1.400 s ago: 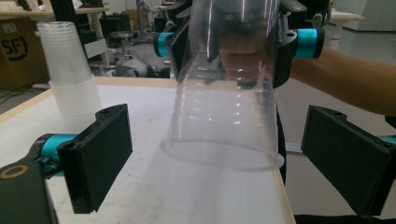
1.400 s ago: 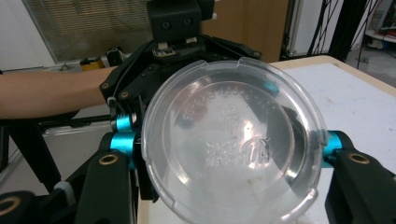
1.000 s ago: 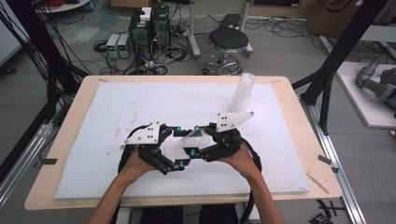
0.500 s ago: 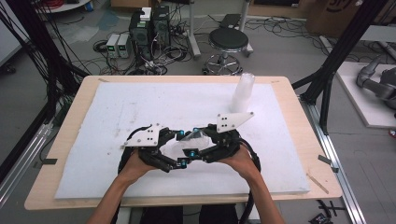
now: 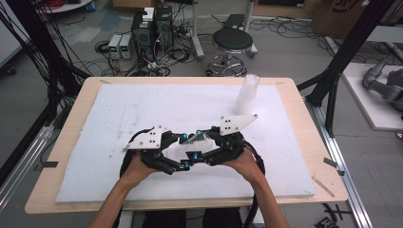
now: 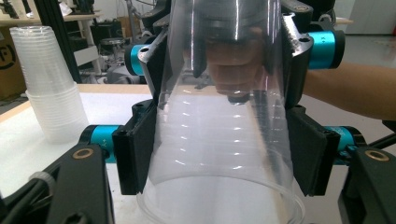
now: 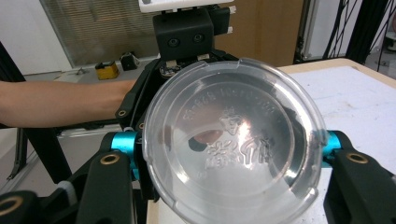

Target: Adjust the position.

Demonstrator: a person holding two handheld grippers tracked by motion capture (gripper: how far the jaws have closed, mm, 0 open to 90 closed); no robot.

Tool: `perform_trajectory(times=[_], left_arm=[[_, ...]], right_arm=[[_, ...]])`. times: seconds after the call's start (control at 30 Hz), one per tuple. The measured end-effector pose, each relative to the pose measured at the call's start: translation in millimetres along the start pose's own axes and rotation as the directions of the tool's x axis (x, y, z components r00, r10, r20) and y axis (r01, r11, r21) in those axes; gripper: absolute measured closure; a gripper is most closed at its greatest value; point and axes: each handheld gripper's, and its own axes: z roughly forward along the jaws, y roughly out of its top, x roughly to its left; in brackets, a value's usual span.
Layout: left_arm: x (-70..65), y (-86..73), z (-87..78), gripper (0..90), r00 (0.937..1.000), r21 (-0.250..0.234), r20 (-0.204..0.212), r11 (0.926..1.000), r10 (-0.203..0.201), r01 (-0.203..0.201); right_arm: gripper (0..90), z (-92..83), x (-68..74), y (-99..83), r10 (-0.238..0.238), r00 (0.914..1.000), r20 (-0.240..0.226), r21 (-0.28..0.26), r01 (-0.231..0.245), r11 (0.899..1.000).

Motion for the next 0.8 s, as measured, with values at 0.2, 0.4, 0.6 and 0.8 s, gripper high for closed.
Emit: perform_trajectory(times=[0.2,0.4,0.6,0.8], left_arm=[[0.0,0.1,-0.1,33.1,1.0000,0.001,0.001,1.0000,-0.004,0.004],[0.4,0.2,-0.3,33.5,1.0000,0.000,0.000,1.0000,-0.008,0.008],[0.1,0.3,-1.3,33.7,1.0000,0.005,0.000,0.9999,-0.010,0.010],[0.2,0.6,-2.9,34.0,0.9999,0.004,-0.002,0.9999,-0.012,0.012]], right_arm=[[42.6,0.4,0.3,0.0,-0.001,1.0000,0.001,0.001,0.001,1.000],[35.9,0.8,0.6,0.0,-0.001,1.0000,0.002,-0.006,0.001,1.000],[22.5,-1.5,1.6,1.5,-0.010,0.9999,0.009,-0.023,0.010,1.000],[21.6,-4.2,1.3,1.1,-0.010,0.9999,0.008,-0.026,0.010,1.000]])
